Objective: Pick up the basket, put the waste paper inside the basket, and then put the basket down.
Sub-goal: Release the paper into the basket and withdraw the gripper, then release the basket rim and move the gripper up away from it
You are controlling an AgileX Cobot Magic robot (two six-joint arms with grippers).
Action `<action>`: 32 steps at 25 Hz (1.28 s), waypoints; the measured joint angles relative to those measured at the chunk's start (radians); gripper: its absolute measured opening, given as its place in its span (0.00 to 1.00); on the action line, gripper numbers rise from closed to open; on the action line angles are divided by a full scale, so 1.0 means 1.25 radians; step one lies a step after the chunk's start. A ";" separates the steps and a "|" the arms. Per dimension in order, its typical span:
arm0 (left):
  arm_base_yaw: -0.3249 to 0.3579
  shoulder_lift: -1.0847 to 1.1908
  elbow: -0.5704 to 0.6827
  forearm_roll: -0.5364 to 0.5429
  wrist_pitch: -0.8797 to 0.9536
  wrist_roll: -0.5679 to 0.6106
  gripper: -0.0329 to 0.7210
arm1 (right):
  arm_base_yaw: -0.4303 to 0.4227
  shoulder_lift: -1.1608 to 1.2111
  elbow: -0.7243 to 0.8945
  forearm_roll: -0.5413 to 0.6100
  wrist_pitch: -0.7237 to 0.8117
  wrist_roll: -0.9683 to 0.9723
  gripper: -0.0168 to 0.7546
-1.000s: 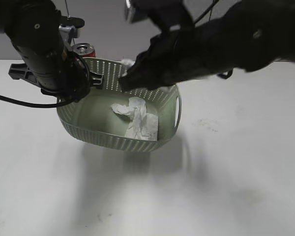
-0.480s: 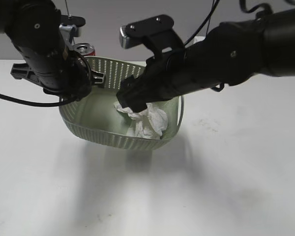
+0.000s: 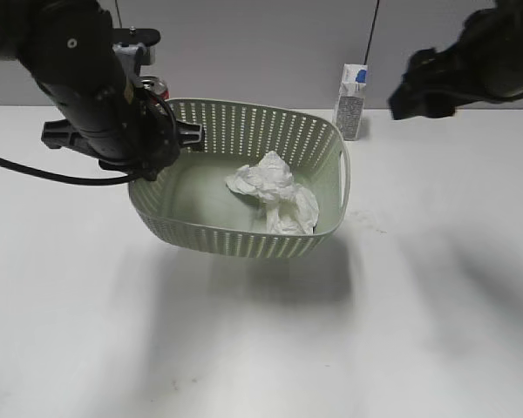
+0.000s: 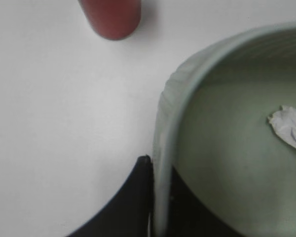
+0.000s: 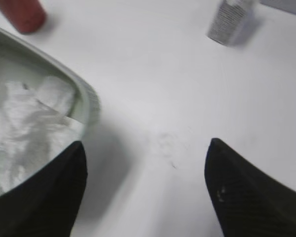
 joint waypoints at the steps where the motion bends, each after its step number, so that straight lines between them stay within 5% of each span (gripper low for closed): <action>1: 0.001 0.013 -0.008 -0.007 0.000 0.003 0.04 | -0.035 -0.011 0.000 -0.006 0.023 0.000 0.75; 7: 0.002 0.128 -0.130 -0.062 0.038 0.060 0.04 | -0.147 -0.095 0.000 -0.140 0.104 -0.001 0.75; 18: 0.013 0.311 -0.303 -0.097 0.061 0.066 0.07 | -0.159 -0.291 0.001 -0.164 0.206 -0.001 0.75; 22: 0.014 0.316 -0.306 -0.096 0.063 0.068 0.23 | -0.159 -0.365 0.001 -0.161 0.226 -0.001 0.75; 23: 0.014 0.316 -0.306 -0.096 0.067 0.084 0.44 | -0.159 -0.379 0.001 -0.158 0.229 -0.001 0.75; 27: 0.014 0.312 -0.307 -0.094 0.104 0.149 0.83 | -0.159 -0.438 0.001 -0.141 0.259 -0.001 0.75; 32: 0.015 0.241 -0.307 -0.087 0.154 0.206 0.92 | -0.159 -0.502 0.025 -0.132 0.313 -0.001 0.75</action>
